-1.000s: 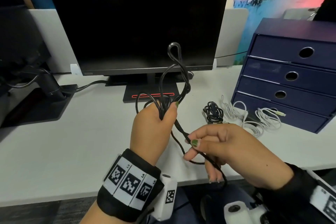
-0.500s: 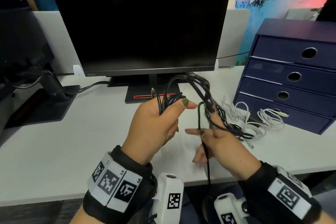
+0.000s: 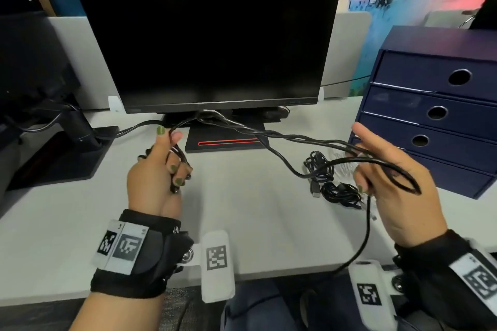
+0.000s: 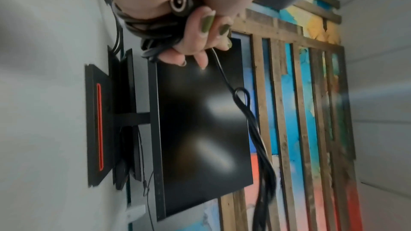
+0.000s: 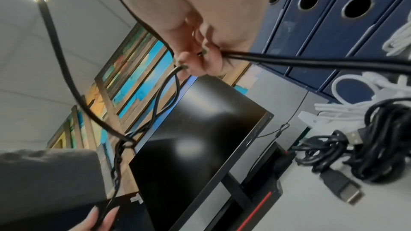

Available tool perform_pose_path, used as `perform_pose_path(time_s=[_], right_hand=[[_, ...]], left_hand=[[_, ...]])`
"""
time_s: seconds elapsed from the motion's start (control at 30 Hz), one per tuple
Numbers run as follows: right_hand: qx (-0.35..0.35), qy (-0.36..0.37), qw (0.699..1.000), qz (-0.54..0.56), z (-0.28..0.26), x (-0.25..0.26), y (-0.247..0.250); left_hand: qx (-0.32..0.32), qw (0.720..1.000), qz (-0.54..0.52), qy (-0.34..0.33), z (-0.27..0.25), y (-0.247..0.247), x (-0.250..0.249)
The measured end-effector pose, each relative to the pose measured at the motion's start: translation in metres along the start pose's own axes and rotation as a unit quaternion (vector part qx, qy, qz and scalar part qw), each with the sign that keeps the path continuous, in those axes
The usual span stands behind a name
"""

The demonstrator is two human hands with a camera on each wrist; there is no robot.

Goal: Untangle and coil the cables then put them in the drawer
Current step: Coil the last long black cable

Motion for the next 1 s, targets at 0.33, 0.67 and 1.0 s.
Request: perform_pose_path(time_s=[0.33,0.67,1.0], right_hand=[[0.120,-0.111,0.976,0.142,-0.003,-0.004,-0.016],[0.319,-0.075,0.936,-0.128,-0.026,-0.005,-0.052],[0.188,-0.139,0.968,-0.091,-0.010,-0.021,-0.043]], left_hand=[[-0.060,0.992,0.038,-0.103,0.008,0.020,-0.029],[-0.112,0.986,0.054,-0.113,0.010,0.033,-0.032],[-0.101,0.971,0.136,-0.171,-0.009,0.011,-0.045]])
Point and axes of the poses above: each hand's wrist, its own z-axis towards the middle knuckle, its own y-axis out of the back of the hand, x = y × z, the point moved 10 cm from there along z, towards the middle knuckle, and after that the axes turned 4 degrees about -x, right-handed, at the moved point
